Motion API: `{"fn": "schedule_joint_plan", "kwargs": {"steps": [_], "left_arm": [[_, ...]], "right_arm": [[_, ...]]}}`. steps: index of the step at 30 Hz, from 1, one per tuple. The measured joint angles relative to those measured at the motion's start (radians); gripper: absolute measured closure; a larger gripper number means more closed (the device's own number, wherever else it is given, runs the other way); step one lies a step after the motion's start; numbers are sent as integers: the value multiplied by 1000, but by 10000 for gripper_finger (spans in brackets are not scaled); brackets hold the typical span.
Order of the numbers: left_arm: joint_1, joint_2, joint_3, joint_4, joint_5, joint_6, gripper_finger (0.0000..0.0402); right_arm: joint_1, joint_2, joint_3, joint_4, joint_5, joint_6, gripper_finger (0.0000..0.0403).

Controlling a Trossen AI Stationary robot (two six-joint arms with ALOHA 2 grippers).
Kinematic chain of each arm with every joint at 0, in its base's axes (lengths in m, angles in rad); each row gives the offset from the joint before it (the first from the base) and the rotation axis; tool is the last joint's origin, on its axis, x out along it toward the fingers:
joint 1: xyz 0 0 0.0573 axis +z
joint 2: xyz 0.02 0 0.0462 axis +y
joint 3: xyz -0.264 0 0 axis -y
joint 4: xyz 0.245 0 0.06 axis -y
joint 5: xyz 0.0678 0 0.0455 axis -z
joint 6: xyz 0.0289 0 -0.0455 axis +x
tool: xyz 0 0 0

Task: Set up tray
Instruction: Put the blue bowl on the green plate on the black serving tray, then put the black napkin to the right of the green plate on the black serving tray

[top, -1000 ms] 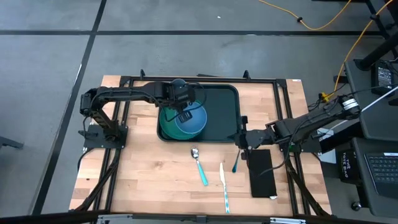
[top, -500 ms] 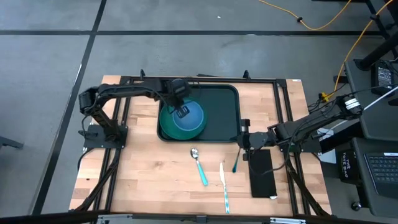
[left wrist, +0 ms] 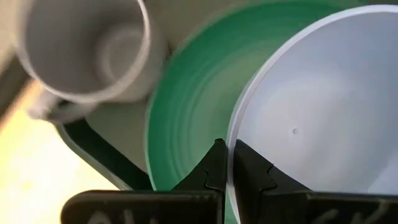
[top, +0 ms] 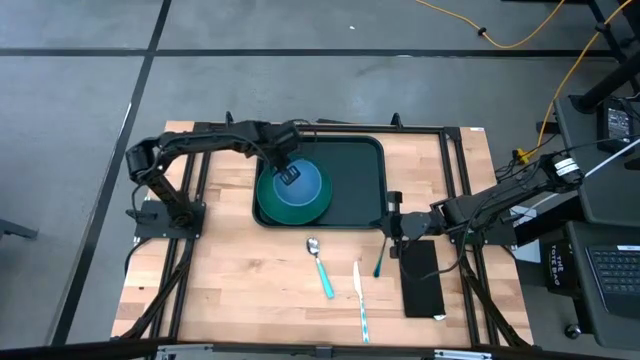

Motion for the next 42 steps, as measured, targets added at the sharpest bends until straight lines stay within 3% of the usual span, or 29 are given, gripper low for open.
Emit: {"fn": "schedule_joint_plan", "kwargs": {"steps": [8, 27, 42], "left_arm": [[40, 0, -94, 130, 42, -13, 399], [69, 0, -96, 84, 69, -2, 396], [69, 0, -96, 56, 66, -21, 324]], "right_arm": [[0, 0, 0, 0, 0, 3, 394], [0, 0, 0, -1, 0, -1, 393], [0, 0, 0, -2, -2, -1, 393]]}}
